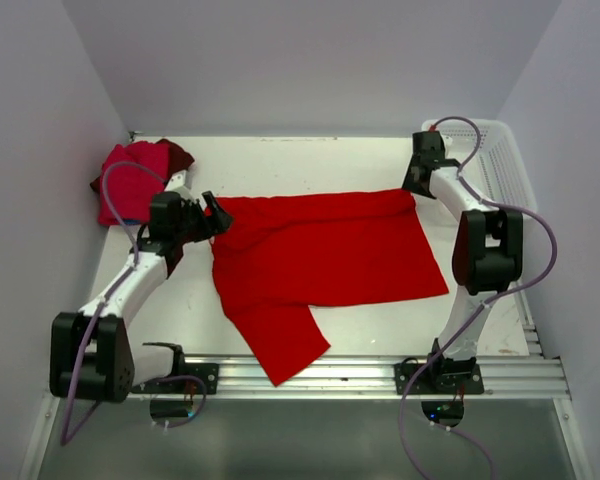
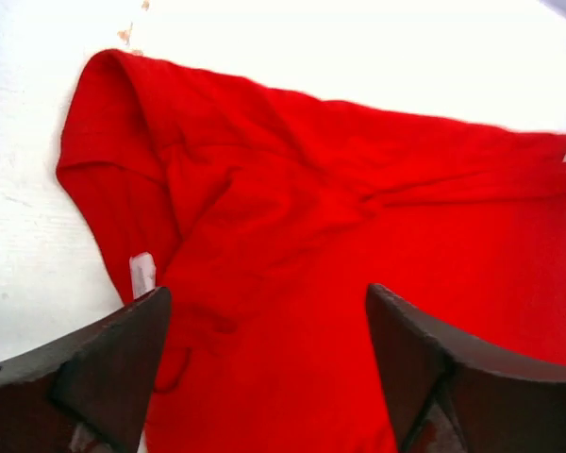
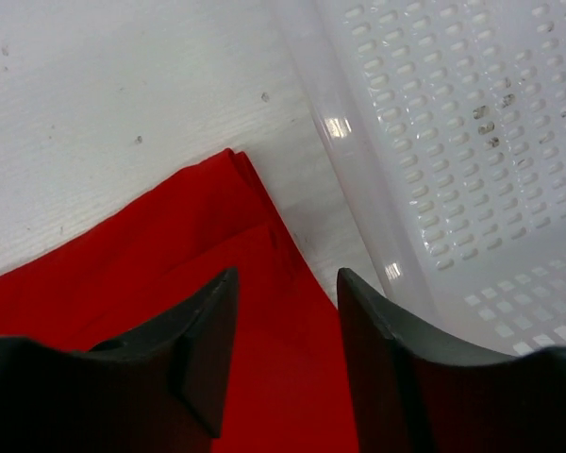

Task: Fold and stack the t-shirts
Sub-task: Fold the tshirt

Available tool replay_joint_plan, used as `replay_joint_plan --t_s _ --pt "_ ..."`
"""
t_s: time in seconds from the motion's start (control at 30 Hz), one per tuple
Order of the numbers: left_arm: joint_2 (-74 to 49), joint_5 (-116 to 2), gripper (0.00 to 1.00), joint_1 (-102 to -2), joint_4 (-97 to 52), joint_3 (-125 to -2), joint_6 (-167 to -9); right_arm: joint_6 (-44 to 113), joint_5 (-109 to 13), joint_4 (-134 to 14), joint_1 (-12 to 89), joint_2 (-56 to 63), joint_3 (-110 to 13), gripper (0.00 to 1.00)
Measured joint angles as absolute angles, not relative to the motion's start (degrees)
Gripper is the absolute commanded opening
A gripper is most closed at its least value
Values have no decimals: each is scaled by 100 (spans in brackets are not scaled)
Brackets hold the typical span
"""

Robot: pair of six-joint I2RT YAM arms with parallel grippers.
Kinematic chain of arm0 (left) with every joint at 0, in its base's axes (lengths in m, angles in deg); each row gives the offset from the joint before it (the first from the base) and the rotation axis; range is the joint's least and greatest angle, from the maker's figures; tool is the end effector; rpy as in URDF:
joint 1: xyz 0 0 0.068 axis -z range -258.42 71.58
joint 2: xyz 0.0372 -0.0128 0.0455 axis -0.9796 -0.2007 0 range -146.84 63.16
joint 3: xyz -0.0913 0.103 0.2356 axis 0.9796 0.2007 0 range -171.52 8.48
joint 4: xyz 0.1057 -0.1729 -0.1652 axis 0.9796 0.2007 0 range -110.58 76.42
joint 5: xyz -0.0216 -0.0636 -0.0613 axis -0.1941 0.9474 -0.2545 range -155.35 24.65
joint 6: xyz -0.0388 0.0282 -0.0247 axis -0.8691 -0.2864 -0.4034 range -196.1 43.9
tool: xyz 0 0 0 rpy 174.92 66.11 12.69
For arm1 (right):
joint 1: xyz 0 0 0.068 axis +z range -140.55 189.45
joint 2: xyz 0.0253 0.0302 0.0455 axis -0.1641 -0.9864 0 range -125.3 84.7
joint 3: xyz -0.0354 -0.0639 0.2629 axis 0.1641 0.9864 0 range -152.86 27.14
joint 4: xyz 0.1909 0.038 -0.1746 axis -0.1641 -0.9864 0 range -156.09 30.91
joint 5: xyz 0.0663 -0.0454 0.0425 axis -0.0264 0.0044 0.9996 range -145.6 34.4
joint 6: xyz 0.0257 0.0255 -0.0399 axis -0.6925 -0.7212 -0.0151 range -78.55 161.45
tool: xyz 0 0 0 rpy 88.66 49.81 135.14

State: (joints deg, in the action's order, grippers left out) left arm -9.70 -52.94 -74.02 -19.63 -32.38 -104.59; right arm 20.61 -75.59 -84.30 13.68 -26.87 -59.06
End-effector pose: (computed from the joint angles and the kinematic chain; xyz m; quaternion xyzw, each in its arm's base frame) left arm 0.2716 -0.0285 0.2276 -0.1318 0.8650 -0.2255 0.4284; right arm 0.4321 0.0198 0.2254 0.1918 0.9089 -0.0874 0.3597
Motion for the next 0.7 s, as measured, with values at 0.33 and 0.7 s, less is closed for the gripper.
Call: replay_joint_plan --t_s 0.33,0.7 --pt "306 -5559 59 -7249 -2199 -3360 -10601 2068 -7301 -8389 1446 -2285 -5886 25" --pt "-1982 -5257 0 -7240 -2757 -3752 -10717 2041 -6370 -8371 1481 -3470 -7071 0"
